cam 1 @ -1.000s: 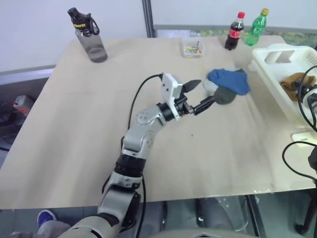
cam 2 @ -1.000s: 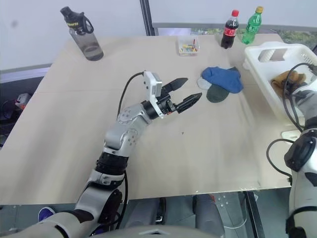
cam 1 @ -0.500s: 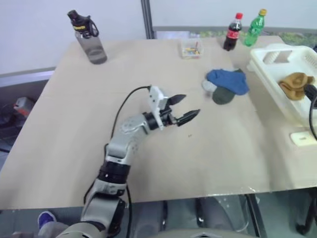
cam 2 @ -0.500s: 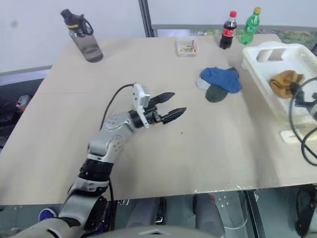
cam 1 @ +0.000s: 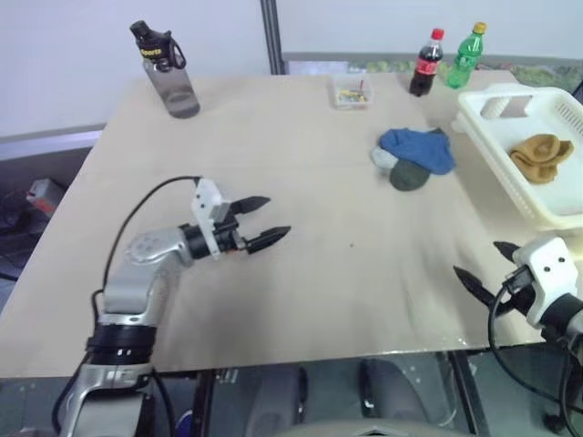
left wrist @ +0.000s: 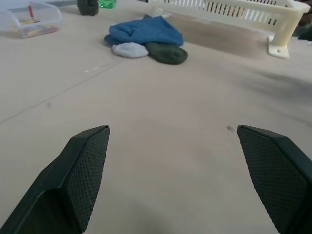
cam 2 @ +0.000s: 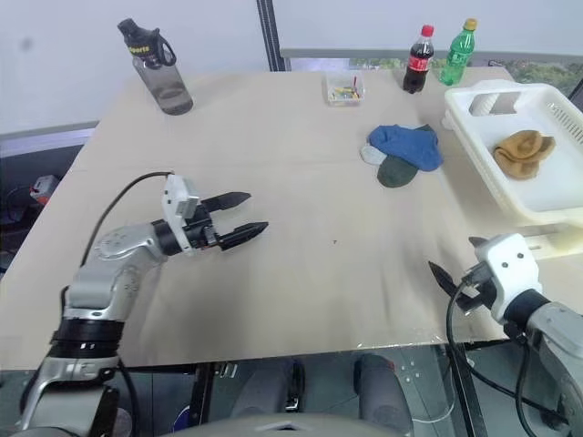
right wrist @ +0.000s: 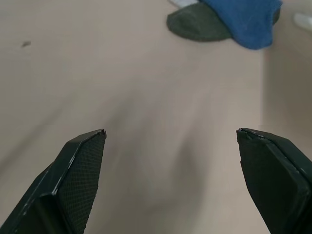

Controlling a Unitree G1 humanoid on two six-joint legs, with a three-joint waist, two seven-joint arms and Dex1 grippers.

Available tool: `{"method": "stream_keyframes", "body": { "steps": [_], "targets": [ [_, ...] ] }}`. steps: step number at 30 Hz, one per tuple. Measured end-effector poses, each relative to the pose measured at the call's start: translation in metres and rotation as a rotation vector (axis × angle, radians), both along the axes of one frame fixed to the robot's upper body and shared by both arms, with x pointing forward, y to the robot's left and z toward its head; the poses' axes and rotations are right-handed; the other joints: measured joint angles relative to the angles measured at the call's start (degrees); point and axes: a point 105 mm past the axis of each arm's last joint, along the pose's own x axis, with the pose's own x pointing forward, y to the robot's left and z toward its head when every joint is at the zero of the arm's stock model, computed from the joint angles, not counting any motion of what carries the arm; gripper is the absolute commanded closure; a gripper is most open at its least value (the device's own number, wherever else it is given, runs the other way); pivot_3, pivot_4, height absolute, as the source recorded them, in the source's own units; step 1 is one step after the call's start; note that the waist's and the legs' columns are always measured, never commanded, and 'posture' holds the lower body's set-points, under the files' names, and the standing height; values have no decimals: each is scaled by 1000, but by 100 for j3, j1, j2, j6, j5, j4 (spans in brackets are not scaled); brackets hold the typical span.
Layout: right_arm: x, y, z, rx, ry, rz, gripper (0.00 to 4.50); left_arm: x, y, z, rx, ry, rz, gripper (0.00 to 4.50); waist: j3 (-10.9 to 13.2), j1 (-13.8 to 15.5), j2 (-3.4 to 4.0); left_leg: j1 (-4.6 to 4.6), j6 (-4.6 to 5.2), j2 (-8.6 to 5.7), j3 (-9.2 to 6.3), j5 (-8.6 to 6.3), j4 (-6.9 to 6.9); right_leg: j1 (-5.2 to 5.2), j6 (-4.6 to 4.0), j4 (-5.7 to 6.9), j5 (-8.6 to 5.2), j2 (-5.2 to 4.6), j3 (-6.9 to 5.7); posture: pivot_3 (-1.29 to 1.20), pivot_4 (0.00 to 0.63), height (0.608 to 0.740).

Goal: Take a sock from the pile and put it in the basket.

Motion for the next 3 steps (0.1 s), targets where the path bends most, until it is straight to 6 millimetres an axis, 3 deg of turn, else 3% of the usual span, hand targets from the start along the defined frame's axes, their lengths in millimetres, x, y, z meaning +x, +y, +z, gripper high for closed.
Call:
{"method": "stream_keyframes", "body": {
  "steps": [3],
  "targets": [
    [-3,0,-1,-6,3,16,80,-6,6,0,17,10,3,0,0,2,0,5,0,2,1,0,0,1,-5,6,-11,1,0,0,150,740]
  ]
}}
